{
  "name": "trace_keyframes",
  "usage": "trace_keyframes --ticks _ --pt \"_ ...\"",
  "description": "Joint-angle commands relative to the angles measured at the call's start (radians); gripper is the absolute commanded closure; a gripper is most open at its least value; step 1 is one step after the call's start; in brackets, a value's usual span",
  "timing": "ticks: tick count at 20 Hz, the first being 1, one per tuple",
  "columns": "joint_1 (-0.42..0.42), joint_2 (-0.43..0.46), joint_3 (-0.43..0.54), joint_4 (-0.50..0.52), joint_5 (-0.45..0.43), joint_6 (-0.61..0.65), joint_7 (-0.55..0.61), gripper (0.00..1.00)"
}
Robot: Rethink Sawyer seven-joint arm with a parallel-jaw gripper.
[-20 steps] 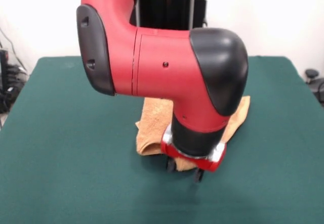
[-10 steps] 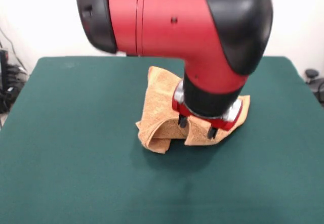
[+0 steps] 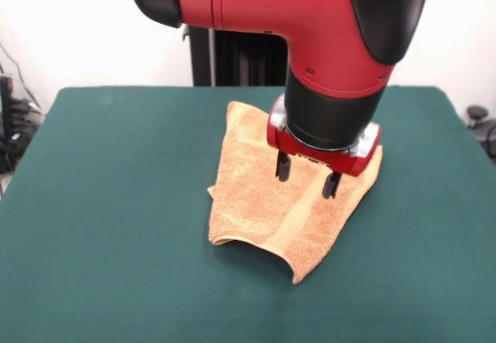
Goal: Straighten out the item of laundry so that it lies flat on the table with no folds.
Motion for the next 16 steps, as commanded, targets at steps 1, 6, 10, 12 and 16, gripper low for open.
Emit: trace_keyframes --ticks 1,6,10,12,16 --pt "0.024 0.032 0.111 0.182 0.005 -0.100 -0.100 0.00" --pt "0.027 0.053 0.108 0.181 -0.009 -0.153 -0.098 0.00" --pt "0.032 0.071 0.098 0.182 -0.034 -0.217 -0.091 0.00" --pt "0.036 0.082 0.091 0.188 -0.051 -0.266 -0.082 0.00" --pt "0.041 0.112 0.082 0.188 -0.081 -0.356 -0.058 0.00"
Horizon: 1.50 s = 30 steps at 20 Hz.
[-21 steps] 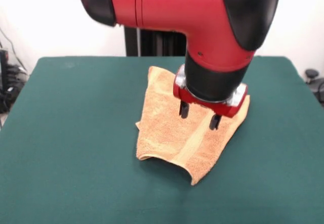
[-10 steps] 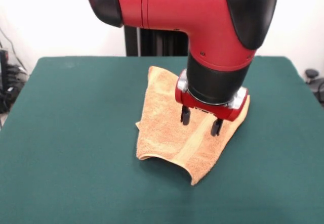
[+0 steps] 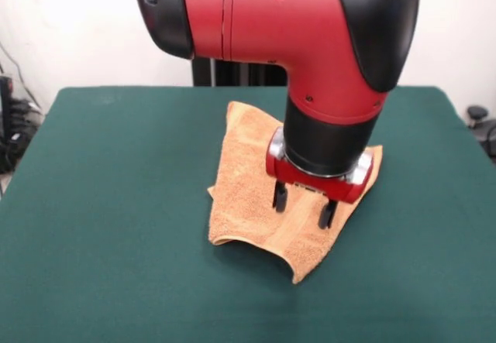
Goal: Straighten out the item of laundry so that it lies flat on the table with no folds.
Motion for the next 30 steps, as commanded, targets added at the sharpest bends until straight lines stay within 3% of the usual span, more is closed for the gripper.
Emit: trace_keyframes --ticks 1,9,20,26,30 --pt "0.045 0.101 0.076 0.127 -0.060 -0.178 -0.049 0.00" --pt "0.061 0.194 0.052 0.080 -0.126 -0.379 0.004 0.00" --pt "0.043 0.283 0.072 -0.003 -0.141 -0.412 -0.058 0.00" --pt "0.054 0.242 0.060 0.001 -0.131 -0.317 -0.067 0.00" --pt "0.073 0.116 0.034 0.042 -0.097 -0.144 -0.060 0.00"
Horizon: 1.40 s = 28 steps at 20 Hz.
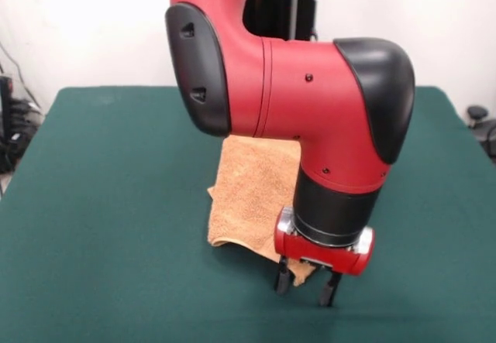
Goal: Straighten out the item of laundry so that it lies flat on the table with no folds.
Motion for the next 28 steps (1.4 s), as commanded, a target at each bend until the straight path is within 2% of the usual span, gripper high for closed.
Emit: trace_keyframes --ticks 1,3,6,15,28 --pt "0.046 -0.050 0.033 0.097 0.015 0.220 -0.067 0.00" --pt "0.041 -0.109 0.041 0.096 0.042 0.338 -0.090 0.00" --pt "0.027 -0.154 0.056 0.098 0.057 0.408 -0.106 0.00" --pt "0.014 -0.191 0.078 0.149 0.053 0.367 -0.071 0.00" --pt "0.010 -0.161 0.081 0.187 0.040 0.294 -0.066 0.00"
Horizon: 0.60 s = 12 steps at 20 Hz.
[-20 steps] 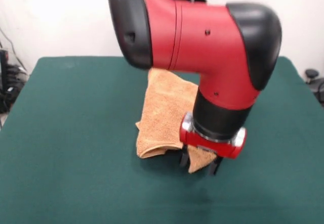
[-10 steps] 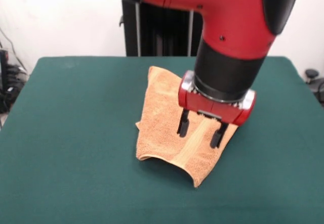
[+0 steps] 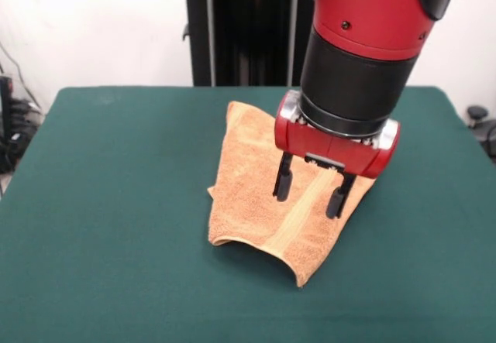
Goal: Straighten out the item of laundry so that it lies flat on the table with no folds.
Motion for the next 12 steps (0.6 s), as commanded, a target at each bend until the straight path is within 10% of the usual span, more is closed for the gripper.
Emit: trace_keyframes --ticks 1,12 --pt "0.009 0.047 0.079 0.189 0.014 -0.020 -0.062 0.00" --pt "0.013 -0.052 0.075 0.342 0.023 -0.083 -0.035 0.00"
